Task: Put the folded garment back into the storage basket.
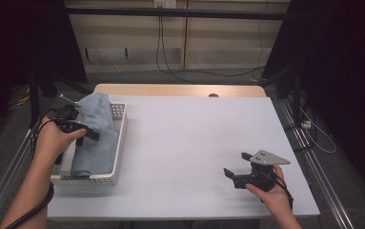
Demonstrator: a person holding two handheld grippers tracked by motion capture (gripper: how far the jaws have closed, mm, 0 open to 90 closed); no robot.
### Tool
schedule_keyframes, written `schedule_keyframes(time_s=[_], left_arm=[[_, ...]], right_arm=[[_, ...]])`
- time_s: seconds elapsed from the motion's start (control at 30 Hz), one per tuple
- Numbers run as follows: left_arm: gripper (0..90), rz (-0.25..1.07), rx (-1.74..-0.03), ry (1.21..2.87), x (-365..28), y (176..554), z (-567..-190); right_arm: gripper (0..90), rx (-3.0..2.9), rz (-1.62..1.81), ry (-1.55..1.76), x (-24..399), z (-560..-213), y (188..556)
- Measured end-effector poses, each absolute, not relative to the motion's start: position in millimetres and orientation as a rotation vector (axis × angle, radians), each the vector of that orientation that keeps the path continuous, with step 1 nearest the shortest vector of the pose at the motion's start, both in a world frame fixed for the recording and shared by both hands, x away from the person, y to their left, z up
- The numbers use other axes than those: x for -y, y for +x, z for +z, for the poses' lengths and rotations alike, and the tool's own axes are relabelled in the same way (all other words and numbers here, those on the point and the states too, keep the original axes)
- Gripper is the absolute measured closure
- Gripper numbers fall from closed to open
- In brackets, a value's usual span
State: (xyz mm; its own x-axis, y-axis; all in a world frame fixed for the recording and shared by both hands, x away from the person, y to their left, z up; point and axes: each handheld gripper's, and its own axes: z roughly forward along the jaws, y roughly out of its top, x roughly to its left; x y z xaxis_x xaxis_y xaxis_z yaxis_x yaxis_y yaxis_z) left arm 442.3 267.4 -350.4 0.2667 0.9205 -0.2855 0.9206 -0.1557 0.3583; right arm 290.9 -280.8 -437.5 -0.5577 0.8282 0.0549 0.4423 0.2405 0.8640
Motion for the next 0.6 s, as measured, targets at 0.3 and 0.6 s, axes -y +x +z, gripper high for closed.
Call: schedule_keyframes(time_s=[0.3,0.6], left_arm=[[43.8,0.006,-1.668,2.075,-270.1,442.7,-353.8],[41.3,0.021,-1.688,2.054,-274.6,442.6,-358.1]], right_arm=[[7.5,-2.106,1.257,1.160,280.3,-437.6,290.8],[7.5,-2.104,1.255,1.158,280.6,-437.4,290.8]])
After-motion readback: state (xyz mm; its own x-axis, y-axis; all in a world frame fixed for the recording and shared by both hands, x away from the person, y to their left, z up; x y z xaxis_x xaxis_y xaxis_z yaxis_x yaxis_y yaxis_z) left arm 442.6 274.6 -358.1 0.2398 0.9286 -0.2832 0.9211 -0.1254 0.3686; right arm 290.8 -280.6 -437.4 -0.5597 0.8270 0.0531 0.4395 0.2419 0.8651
